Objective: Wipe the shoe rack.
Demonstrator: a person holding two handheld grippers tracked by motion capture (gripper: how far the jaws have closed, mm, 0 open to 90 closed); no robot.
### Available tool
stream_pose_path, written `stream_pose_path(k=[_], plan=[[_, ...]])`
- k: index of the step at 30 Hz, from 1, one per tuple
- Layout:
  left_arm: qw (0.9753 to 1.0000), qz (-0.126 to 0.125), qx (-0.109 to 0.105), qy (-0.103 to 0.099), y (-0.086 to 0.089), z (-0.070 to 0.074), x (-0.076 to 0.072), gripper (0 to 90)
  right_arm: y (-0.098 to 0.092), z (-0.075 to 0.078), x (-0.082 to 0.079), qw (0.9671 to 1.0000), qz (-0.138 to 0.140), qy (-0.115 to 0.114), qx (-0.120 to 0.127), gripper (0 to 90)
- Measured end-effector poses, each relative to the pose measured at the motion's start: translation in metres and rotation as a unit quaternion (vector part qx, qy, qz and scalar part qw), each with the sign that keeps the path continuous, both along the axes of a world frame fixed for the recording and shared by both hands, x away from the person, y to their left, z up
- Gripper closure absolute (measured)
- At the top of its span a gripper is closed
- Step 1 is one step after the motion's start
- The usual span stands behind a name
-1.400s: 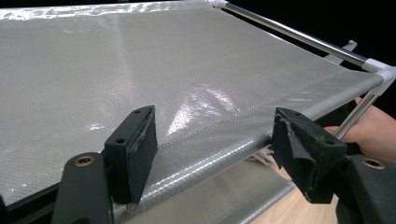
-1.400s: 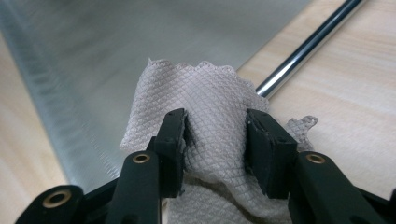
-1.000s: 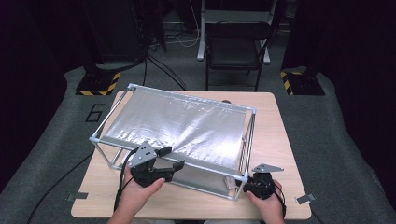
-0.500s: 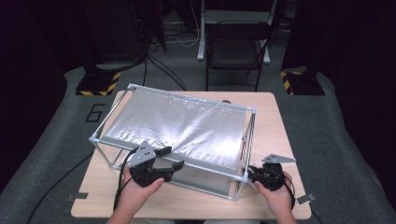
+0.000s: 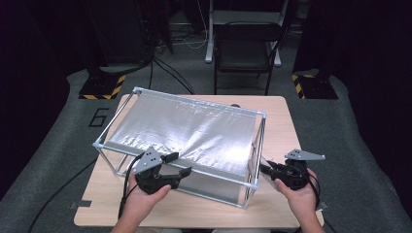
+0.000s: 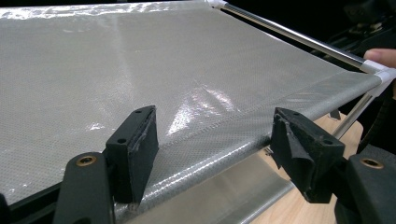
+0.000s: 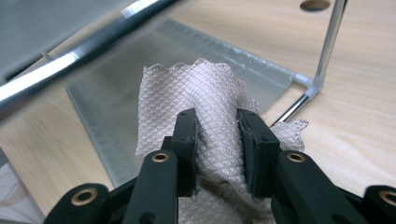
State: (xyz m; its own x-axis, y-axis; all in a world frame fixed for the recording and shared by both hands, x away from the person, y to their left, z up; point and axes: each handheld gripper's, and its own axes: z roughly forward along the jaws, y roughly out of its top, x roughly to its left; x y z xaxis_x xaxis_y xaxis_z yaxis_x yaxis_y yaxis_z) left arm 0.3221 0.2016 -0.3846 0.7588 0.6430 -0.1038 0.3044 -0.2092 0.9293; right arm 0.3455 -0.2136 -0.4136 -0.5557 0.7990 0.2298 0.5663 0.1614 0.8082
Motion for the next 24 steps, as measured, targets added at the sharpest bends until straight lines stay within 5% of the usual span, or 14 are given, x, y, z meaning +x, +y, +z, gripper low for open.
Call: stream_pose_path(k=[24], plan=[[1.0000,-0.002,0.001,-0.002,0.000,0.000,0.000,32.2,-0.010,0.049,-0.008,0.9997,0.010,-0.015,0.016,72.0]])
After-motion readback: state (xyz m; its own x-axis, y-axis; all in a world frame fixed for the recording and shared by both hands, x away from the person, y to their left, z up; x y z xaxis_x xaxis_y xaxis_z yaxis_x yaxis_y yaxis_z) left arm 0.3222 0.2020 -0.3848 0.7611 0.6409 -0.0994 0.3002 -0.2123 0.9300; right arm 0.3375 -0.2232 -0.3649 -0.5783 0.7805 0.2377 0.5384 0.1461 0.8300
